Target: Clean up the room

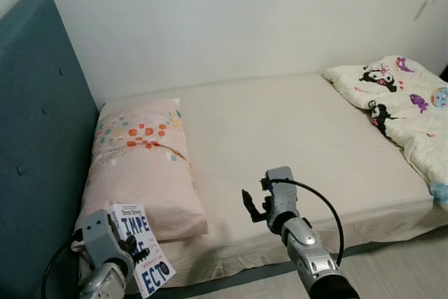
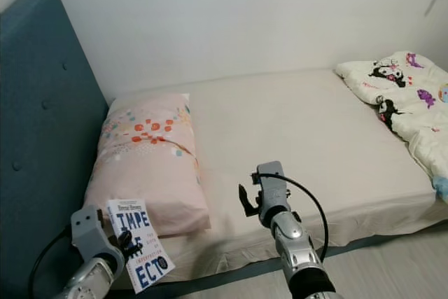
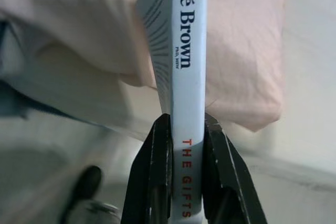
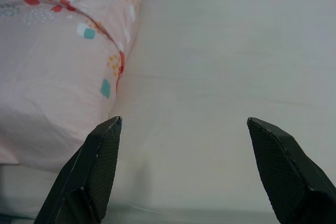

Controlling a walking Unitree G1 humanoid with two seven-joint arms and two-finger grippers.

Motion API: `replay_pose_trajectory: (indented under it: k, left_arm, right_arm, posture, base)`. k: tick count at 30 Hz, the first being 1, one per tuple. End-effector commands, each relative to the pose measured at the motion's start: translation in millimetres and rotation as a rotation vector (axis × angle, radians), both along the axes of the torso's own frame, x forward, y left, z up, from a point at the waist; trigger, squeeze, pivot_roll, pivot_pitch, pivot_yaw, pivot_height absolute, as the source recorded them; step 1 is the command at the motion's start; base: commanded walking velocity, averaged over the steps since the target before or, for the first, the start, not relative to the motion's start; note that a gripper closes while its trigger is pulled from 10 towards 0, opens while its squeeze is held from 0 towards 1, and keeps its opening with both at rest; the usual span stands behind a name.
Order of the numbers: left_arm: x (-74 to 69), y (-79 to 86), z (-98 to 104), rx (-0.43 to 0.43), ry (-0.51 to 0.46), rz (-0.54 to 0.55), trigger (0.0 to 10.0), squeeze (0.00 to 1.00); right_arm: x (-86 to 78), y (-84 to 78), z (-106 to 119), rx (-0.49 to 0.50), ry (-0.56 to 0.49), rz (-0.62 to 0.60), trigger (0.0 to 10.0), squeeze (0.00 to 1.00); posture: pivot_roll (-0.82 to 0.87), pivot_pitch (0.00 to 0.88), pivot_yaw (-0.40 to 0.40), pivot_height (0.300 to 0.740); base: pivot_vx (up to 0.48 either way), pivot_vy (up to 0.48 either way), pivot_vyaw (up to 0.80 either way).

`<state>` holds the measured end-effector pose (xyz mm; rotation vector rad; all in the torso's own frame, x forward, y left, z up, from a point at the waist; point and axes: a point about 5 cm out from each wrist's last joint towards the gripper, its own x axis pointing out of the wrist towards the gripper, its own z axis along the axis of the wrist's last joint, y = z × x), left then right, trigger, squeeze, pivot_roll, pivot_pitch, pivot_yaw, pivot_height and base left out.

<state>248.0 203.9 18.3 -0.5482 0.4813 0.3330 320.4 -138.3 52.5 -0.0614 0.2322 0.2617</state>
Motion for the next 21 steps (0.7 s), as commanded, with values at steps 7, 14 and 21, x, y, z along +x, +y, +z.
replay_pose_trajectory:
  k: [7,14,21]
  left_arm:
    - [-2.6,12.0,-2.4,-0.245,-0.002,0.298,10.0,0.00]
    - [-13.4,10.6,-14.4,-0.433,0.055,0.507,10.0,0.00]
    - [-4.0,4.6,4.9,-0.318,-0.072,0.251,10.0,0.00]
  right_arm:
    - [-0.7,5.3,-3.2,0.021,0.041,0.023,10.0,0.00]
    - [-0.5,6.9,-3.1,0.033,0.053,0.037,10.0,0.00]
    - [-5.4,16.6,-5.8,0.040,0.079,0.155,10.0,0.00]
  posture:
    - [0.02,0.131,-0.034,0.740]
    - [0.02,0.124,-0.036,0.740]
    - [0.02,0.120,-0.035,0.740]
  base:
    - [0.000,0.000,0.00]
    - [0.000,0.000,0.00]
    - [0.000,0.000,0.00]
